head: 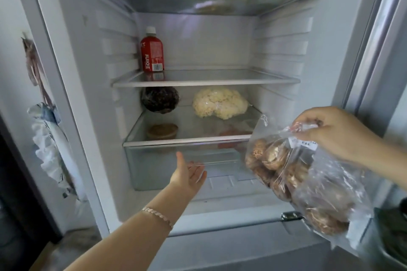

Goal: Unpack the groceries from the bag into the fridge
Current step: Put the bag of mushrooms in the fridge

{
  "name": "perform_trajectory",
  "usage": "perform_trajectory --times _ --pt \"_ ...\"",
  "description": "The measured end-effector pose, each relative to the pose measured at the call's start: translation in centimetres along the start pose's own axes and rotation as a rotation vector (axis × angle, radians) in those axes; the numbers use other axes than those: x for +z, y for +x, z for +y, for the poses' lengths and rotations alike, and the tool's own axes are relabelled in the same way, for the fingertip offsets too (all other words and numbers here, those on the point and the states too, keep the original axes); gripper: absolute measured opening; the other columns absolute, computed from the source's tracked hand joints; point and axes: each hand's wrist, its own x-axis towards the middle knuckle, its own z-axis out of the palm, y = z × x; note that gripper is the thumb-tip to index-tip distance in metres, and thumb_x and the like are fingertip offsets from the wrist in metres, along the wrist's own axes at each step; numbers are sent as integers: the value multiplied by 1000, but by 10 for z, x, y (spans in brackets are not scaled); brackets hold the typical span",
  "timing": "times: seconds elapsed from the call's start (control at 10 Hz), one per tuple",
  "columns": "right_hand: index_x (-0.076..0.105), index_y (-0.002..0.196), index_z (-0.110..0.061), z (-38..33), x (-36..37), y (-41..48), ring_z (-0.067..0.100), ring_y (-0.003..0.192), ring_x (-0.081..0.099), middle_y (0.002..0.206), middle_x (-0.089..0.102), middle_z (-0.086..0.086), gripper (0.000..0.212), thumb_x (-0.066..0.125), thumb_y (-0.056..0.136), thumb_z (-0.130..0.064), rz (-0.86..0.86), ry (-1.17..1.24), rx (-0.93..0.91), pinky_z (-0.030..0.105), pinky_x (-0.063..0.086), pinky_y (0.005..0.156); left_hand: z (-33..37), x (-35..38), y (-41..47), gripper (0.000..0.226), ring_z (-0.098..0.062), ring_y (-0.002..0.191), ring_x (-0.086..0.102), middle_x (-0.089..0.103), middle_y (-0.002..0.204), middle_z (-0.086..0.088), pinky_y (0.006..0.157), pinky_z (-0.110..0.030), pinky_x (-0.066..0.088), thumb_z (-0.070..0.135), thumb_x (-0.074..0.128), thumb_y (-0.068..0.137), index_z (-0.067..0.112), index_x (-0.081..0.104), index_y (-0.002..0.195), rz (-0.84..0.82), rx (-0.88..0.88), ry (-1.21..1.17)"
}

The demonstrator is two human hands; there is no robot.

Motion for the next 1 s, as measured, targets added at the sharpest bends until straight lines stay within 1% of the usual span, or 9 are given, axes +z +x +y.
perform_trajectory --times 0.1,0.2,0.3,0.4,0.6,0.7,0.8,0.9,1.0 --pt "61 67 -31 0 -5 -4 15 92 56 81 64 -15 30 69 80 -5 16 2 -39 25 33 79 -4 -5 -15 63 -24 116 55 58 123 -15 90 -34 43 54 40 91 1 47 125 -22 -22 16" --pt "65 61 -34 5 -9 -7 7 84 60 69 66 -26 35 70 77 -4 33 7 -89 23 39 76 -7 -12 -34 69 -27 125 50 50 137 -15 91 -35 43 52 36 92 -3 40 133 -24 -42 45" --pt "66 65 -47 7 -10 -10 -14 78 57 73 61 -40 43 70 76 -6 2 30 -116 3 38 78 -12 -21 -50 69 -26 123 52 51 136 -16 90 -36 43 52 35 92 -4 41 133 -2 -48 65" --pt "65 64 -30 7 -7 -15 7 81 61 74 67 -22 28 70 75 -6 -28 38 -117 27 43 89 -18 -28 -68 72 -26 125 50 52 135 -14 94 -35 41 55 33 91 -2 40 135 -14 -93 94" --pt "64 82 -35 8 6 -23 32 88 59 80 67 5 25 68 73 -11 -157 37 -167 48 44 90 -15 -33 -96 65 -33 113 57 57 126 -18 94 -38 44 54 34 93 -2 45 124 -100 -181 282" --pt "66 77 -33 8 7 -21 36 86 59 78 67 8 23 72 75 -11 -183 86 -194 48 46 87 9 -29 -119 36 -22 86 70 71 99 -11 74 -35 56 37 52 92 2 62 98 -166 126 908" --pt "68 66 -29 5 0 -13 16 69 61 70 67 -3 27 74 73 -5 -179 182 -202 21 48 73 24 -34 -117 28 -6 72 63 70 82 7 62 -24 51 38 50 87 18 69 84 -128 1275 1664" --pt "69 60 -31 -4 -12 1 5 63 61 64 68 -7 21 70 61 -10 -153 317 -243 9 45 66 19 -39 -97 45 -22 71 67 70 80 1 64 -32 53 54 52 77 15 70 90 16 1436 2021" --pt "70 62 -36 -16 -22 19 6 70 62 68 70 -10 33 73 61 -3 -117 311 -320 14 47 71 8 -39 -80 36 -21 60 64 66 66 3 61 -27 44 51 68 75 16 68 77 86 1367 1990"
